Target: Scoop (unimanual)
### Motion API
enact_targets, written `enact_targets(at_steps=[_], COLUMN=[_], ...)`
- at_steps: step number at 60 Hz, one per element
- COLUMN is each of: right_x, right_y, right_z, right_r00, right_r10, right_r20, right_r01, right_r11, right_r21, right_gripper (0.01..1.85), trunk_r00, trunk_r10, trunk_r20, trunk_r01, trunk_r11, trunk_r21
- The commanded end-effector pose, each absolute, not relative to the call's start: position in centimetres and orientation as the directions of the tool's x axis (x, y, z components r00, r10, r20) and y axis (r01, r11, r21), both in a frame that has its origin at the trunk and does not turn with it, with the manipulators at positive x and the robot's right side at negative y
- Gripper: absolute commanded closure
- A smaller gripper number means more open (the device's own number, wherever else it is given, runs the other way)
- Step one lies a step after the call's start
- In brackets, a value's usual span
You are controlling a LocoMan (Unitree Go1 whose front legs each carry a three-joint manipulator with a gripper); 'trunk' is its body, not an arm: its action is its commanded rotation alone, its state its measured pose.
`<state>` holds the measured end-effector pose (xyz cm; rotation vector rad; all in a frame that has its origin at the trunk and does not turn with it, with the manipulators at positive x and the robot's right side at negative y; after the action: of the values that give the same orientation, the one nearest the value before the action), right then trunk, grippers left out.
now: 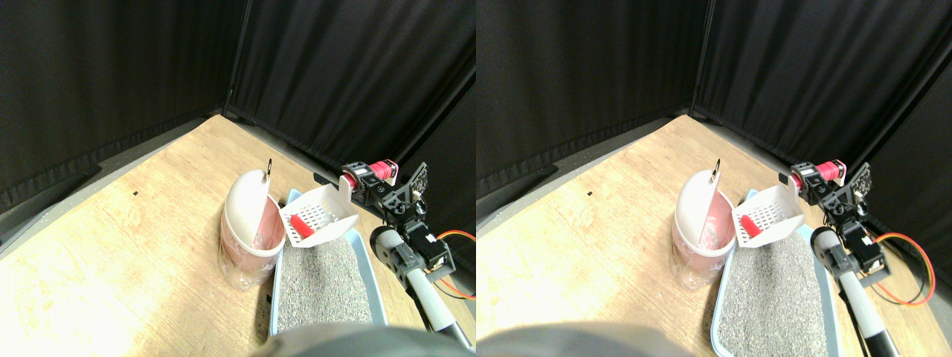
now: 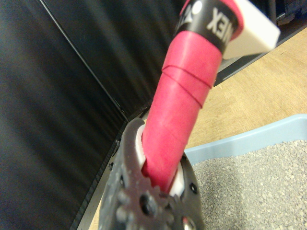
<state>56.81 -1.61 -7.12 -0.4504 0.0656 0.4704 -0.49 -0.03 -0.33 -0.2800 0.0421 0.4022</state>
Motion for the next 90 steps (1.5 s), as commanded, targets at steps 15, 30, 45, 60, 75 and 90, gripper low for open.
enact_targets(at_steps=[15, 30, 45, 60, 75, 90], right_x=[56.4, 56.3, 56.0, 56.0, 56.0, 56.3], right_y=[-0.5, -0.3, 0.3, 0.7, 1.1, 1.3], right_z=[-5.1, -4.5, -4.3, -4.3, -4.4, -4.5], right_r00=[0.897, 0.888, 0.874, 0.871, 0.876, 0.874], right_r10=[0.433, 0.456, 0.479, 0.481, 0.466, 0.470], right_r20=[-0.082, -0.057, -0.087, -0.097, -0.125, -0.123], right_r01=[-0.425, -0.432, -0.450, -0.446, -0.441, -0.446], right_r11=[0.801, 0.784, 0.727, 0.692, 0.668, 0.676], right_r21=[-0.422, -0.446, -0.518, -0.567, -0.599, -0.586], right_gripper=[1.69, 1.81, 1.80, 1.81, 1.81, 1.81], trunk_r00=[0.901, 0.900, 0.901, 0.901, 0.901, 0.901], trunk_r10=[0.424, 0.427, 0.424, 0.422, 0.421, 0.421], trunk_r20=[-0.097, -0.093, -0.098, -0.102, -0.105, -0.108], trunk_r01=[-0.433, -0.435, -0.433, -0.433, -0.433, -0.434], trunk_r11=[0.858, 0.856, 0.857, 0.857, 0.857, 0.857], trunk_r21=[-0.274, -0.279, -0.279, -0.280, -0.280, -0.278])
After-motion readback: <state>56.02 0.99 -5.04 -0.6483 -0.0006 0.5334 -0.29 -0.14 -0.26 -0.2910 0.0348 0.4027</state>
